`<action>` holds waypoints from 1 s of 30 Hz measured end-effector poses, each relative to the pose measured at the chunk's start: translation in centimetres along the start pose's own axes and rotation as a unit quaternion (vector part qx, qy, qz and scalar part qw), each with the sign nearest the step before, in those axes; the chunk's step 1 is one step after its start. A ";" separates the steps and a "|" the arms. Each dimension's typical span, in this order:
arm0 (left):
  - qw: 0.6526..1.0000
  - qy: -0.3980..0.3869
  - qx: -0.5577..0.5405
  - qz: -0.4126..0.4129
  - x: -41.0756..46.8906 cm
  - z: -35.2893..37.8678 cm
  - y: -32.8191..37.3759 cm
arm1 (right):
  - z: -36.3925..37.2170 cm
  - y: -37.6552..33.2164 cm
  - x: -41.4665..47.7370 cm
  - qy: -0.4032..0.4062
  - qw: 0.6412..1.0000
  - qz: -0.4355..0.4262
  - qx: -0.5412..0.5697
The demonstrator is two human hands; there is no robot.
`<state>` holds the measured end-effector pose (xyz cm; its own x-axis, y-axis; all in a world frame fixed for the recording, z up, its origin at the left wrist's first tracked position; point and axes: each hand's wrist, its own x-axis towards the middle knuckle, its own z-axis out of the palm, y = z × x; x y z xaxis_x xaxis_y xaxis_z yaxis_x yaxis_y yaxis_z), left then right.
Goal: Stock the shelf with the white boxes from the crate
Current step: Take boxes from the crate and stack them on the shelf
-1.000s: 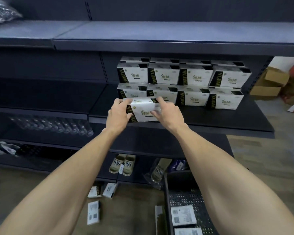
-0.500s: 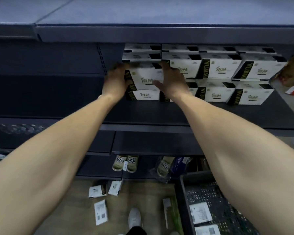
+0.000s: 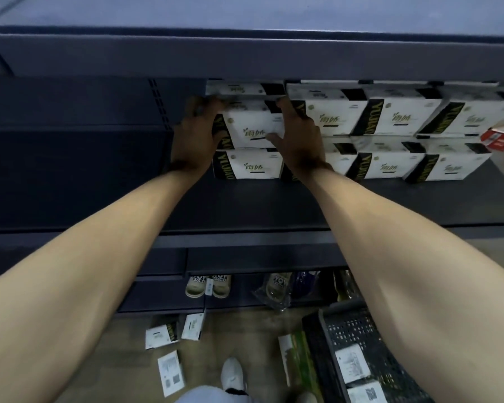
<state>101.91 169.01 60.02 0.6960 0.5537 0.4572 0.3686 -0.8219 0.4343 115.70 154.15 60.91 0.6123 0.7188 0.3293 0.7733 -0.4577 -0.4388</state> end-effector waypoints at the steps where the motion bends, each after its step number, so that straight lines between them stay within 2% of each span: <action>1: 1.000 0.003 0.003 0.003 0.1 0.1 -0.1 | 0.1 0.0 0.1 0.002 1.000 0.002 -0.005; 7: 1.000 0.008 -0.022 0.016 -0.2 0.1 -0.1 | 0.3 -0.2 0.1 0.009 1.000 0.011 -0.012; 12: 1.000 -0.003 0.004 -0.001 -1.0 -0.5 0.8 | -0.3 -0.9 -1.0 -0.002 0.999 0.032 -0.012; 16: 0.999 -0.025 -0.002 -0.034 -3.0 -0.7 1.3 | -0.7 -1.0 -3.1 -0.007 0.997 0.072 0.004; 20: 0.995 -0.027 -0.020 -0.089 -4.8 -1.3 2.8 | -2.3 -0.1 -5.0 -0.037 0.996 0.068 -0.053; 23: 0.995 -0.021 0.025 -0.091 -6.3 -1.5 5.1 | -4.5 1.2 -6.7 -0.061 0.992 0.064 -0.094; 27: 0.992 -0.057 0.097 -0.064 -8.8 -0.7 11.1 | -8.5 4.1 -11.0 -0.073 0.988 0.035 -0.129; 30: 0.988 -0.080 0.131 -0.010 -11.7 0.8 17.0 | -12.0 7.4 -15.3 -0.075 0.988 0.031 -0.130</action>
<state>100.55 148.43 61.50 0.7677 0.5594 0.3126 0.5156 -0.8289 0.2171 113.99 133.47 62.69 0.6445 0.7449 0.1727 0.7625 -0.6093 -0.2176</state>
